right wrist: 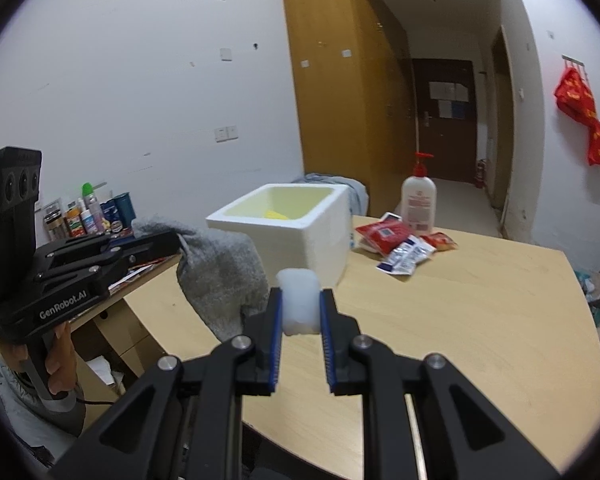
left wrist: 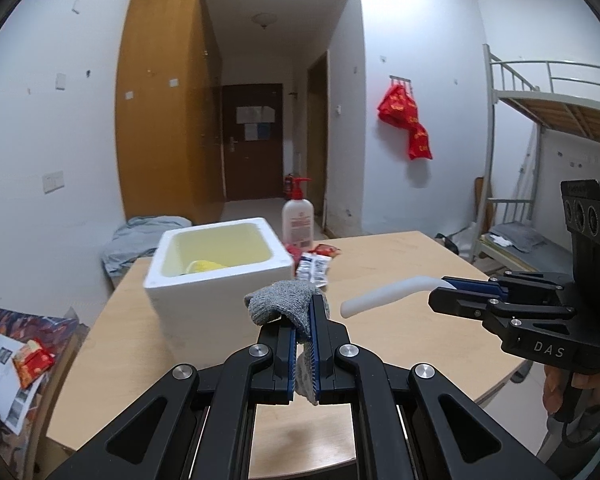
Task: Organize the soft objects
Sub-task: 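Lift the grey sock and foam roll and carry both over the foam box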
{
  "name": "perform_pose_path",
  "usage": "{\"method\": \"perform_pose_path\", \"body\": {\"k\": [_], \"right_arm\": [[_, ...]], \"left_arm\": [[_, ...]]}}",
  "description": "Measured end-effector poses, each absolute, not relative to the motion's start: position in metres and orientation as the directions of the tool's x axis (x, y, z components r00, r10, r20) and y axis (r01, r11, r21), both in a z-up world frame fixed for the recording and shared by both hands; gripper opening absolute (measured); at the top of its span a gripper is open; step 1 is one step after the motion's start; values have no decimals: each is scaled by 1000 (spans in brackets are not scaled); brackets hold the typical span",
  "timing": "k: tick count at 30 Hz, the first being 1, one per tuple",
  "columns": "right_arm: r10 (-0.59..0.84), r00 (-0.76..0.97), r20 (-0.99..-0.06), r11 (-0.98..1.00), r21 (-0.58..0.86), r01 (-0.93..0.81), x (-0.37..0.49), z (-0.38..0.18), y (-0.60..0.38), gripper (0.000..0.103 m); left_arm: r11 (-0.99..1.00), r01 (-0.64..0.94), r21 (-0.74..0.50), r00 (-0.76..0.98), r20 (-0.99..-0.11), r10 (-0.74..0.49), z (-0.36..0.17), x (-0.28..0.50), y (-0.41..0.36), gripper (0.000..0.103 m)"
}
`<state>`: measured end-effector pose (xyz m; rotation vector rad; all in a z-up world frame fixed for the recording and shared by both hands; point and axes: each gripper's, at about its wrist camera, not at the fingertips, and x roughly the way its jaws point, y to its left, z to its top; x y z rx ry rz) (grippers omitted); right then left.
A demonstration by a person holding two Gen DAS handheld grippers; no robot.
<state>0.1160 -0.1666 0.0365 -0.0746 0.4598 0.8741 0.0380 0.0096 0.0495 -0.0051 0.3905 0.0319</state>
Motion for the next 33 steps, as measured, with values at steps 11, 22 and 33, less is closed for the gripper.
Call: {"method": "perform_pose_path", "body": {"k": [11,22,33], "right_arm": [[756,512,-409,598,113,-793,121,49,-140,21],[778,505,-373,572,91,-815,141,84,-119,21],[809,475,-346,532,85,-843,171,107,-90,21]], "left_arm": [[995,-100,-9,932,-351,90,65,32,35,6],[988,-155,6,942,-301,149,105,49,56,6],[980,-194,48,945,-259,200,136,75,73,6]]}}
